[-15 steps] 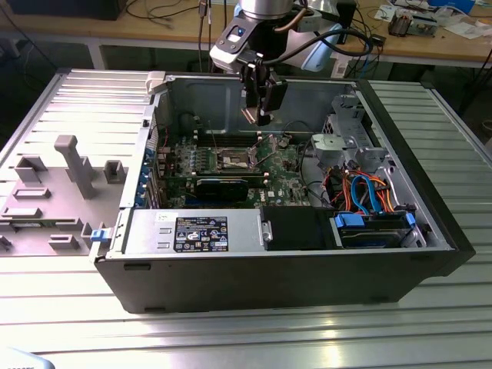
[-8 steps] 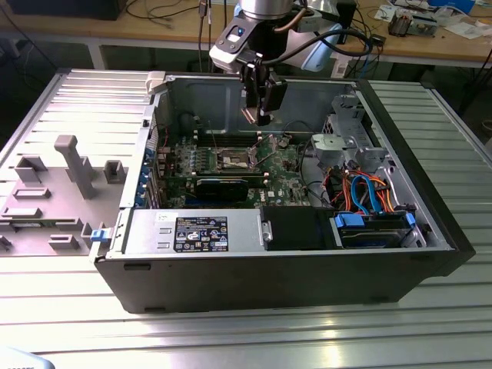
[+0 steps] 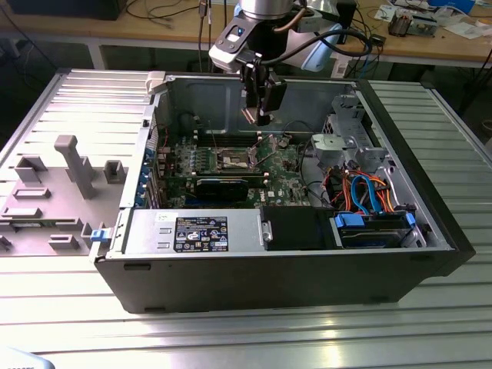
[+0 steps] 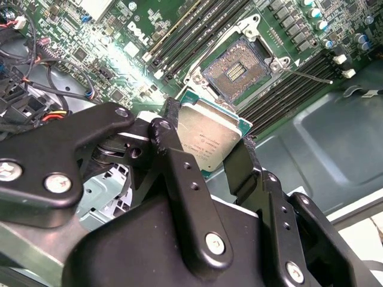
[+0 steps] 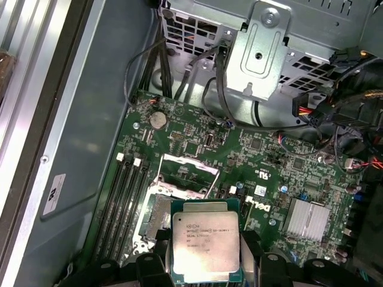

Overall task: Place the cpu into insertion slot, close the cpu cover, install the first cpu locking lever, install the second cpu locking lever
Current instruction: 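Place the cpu into insertion slot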

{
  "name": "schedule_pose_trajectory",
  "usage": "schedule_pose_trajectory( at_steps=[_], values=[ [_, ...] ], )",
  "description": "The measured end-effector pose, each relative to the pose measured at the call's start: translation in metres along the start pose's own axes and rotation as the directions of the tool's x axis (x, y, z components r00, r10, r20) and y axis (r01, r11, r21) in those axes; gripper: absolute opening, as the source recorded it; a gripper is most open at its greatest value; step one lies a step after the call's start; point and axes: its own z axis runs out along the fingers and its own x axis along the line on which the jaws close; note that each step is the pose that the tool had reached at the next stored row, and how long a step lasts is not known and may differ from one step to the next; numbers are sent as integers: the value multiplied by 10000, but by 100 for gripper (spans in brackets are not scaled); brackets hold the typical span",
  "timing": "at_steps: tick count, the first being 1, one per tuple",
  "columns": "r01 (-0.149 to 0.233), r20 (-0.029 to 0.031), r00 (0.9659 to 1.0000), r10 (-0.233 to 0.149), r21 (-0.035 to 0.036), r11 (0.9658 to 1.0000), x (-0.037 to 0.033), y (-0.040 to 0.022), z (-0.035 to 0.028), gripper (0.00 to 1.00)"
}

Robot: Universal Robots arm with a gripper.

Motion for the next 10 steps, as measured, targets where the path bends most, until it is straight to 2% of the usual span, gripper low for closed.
schedule_pose_trajectory(
  at_steps=[10],
  values=[
    [-207,3,9998,207,9,9998,0,0,2,55]
  ],
)
